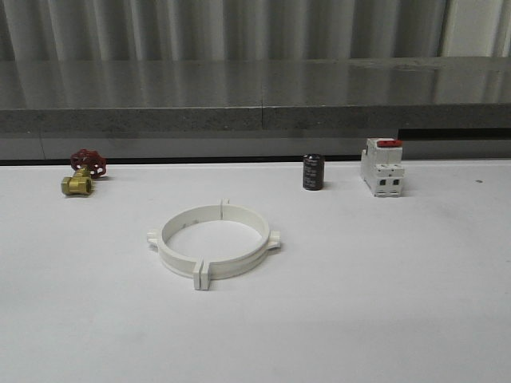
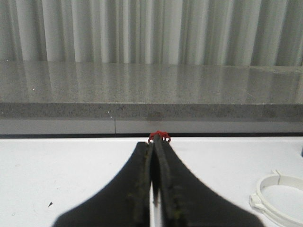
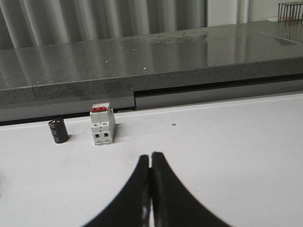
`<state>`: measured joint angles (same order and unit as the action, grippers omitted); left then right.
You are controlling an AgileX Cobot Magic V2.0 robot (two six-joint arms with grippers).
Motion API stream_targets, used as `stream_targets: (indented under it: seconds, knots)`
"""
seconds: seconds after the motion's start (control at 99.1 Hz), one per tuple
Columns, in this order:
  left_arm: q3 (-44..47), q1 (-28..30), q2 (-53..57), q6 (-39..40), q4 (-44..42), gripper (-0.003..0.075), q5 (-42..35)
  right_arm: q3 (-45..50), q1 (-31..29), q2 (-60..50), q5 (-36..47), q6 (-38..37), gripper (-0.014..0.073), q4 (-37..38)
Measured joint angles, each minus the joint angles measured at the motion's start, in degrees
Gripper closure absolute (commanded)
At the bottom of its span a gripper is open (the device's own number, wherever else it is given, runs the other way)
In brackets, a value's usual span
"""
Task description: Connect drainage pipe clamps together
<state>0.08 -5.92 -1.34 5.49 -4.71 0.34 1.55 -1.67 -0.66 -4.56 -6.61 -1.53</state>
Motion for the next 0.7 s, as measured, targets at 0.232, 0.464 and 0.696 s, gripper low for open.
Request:
stream_targets:
  seconds: [0.232, 0.464, 0.696]
  knots:
    - [0.00, 0.00, 1.58, 0.00, -0.14, 0.0741, -0.34, 0.00, 0.00, 0.00, 0.00, 0.00, 0.0662, 0.00]
    - [0.00, 0.00, 1.58, 0.00, -0.14, 0.0741, -0.34, 0.00, 0.00, 0.00, 0.00, -0.10, 0.0662, 0.00]
    - [0.00, 0.00, 1.58, 0.00, -0.14, 0.0741, -0.34, 0.00, 0.00, 0.00, 0.00, 0.01, 0.0662, 0.00]
